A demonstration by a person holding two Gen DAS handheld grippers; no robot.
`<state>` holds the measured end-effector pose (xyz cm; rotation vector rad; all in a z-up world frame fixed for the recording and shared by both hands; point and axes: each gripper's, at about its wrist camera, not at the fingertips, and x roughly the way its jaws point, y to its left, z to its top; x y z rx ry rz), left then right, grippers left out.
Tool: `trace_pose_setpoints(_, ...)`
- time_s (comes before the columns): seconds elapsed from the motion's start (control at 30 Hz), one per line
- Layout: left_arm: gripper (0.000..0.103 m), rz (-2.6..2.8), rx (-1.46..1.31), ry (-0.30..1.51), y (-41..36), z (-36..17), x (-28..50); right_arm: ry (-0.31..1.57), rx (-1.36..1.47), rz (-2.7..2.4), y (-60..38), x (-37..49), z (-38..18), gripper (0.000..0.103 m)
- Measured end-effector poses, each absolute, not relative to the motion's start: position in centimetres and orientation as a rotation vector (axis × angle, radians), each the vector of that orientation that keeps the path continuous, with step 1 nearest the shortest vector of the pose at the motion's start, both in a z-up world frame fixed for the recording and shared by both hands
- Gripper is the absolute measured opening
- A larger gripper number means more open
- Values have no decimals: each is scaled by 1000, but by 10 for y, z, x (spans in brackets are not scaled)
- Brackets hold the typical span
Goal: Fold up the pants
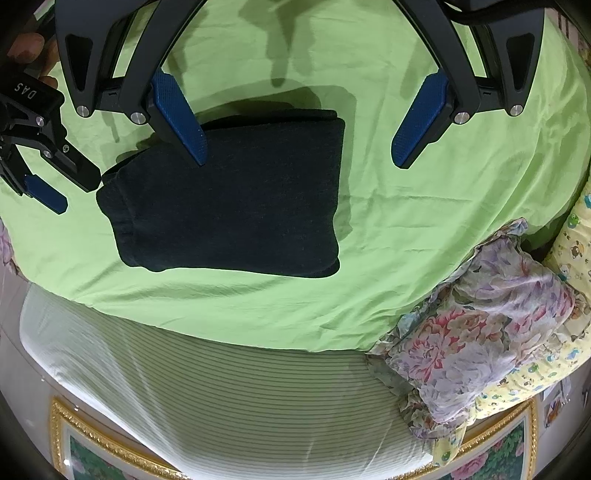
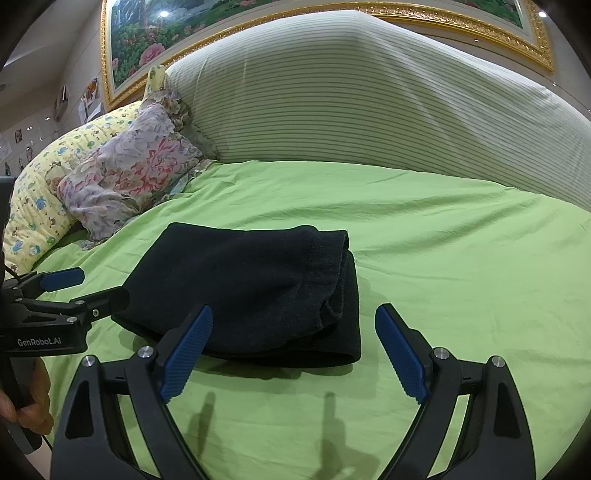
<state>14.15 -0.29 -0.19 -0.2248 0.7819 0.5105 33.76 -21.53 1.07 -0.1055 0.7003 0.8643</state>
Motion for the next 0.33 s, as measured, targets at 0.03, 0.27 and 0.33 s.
trace_pose_setpoints(0.03, 100, 514, -222, 781, -3, -2, 141, 701, -103, 865, -216, 338, 11, 90)
trace_pose_setpoints(0.27, 100, 515, -204, 794, -9, -1, 147, 704, -77, 859, -221, 339, 10, 90)
trace_pose_setpoints(0.33, 100, 515, -197, 794, -12, 0, 148, 703, -65, 856, -223, 340, 10, 90)
